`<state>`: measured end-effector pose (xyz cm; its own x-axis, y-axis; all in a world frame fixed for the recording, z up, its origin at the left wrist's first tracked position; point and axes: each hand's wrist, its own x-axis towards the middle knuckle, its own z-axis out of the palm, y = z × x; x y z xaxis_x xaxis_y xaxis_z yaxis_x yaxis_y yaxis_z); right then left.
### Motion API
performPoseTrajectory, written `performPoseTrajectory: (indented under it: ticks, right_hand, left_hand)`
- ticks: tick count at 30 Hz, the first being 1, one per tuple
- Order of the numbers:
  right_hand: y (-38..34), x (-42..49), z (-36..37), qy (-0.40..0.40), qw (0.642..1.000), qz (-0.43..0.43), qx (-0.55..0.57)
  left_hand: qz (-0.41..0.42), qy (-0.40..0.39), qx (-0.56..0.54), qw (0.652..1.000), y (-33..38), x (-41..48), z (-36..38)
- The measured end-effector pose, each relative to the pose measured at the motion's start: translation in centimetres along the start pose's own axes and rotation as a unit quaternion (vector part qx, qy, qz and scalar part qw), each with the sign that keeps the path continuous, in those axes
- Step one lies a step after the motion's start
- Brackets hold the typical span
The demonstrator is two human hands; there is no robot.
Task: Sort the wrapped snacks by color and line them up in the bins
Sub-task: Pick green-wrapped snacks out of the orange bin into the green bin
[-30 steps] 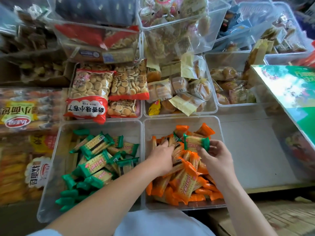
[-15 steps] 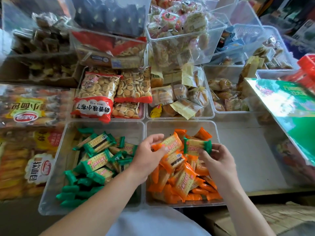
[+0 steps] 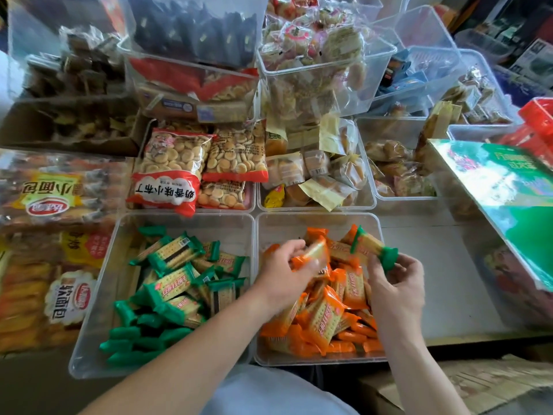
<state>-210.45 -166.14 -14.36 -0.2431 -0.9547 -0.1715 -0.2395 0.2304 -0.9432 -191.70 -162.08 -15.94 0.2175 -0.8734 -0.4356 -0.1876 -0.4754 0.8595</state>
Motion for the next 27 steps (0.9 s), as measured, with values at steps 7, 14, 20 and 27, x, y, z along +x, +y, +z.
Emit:
performPoseTrajectory:
  ticks: [7, 14, 20, 27]
  right_hand:
    - [1.0, 2.4, -0.3, -0.050, 0.998, 0.029, -0.015]
    - [2.3, 3.4, 1.1, -0.127, 0.990, 0.055, -0.041]
    - [3.3, 2.7, 3.7, -0.191, 0.977, 0.083, -0.042]
    - [3.1, 2.1, 3.3, -0.168, 0.981, 0.097, -0.029]
  left_hand:
    - [0.003, -0.014, 0.298, 0.955, -0.2, 6.6, 0.1]
    - [0.009, -0.216, 0.522, 0.825, 1.8, 10.9, -2.1]
    - [0.115, -0.235, 0.667, 0.698, 0.8, 11.5, -4.3]
    - [0.086, -0.196, 0.449, 0.868, 0.1, 10.6, -6.8]
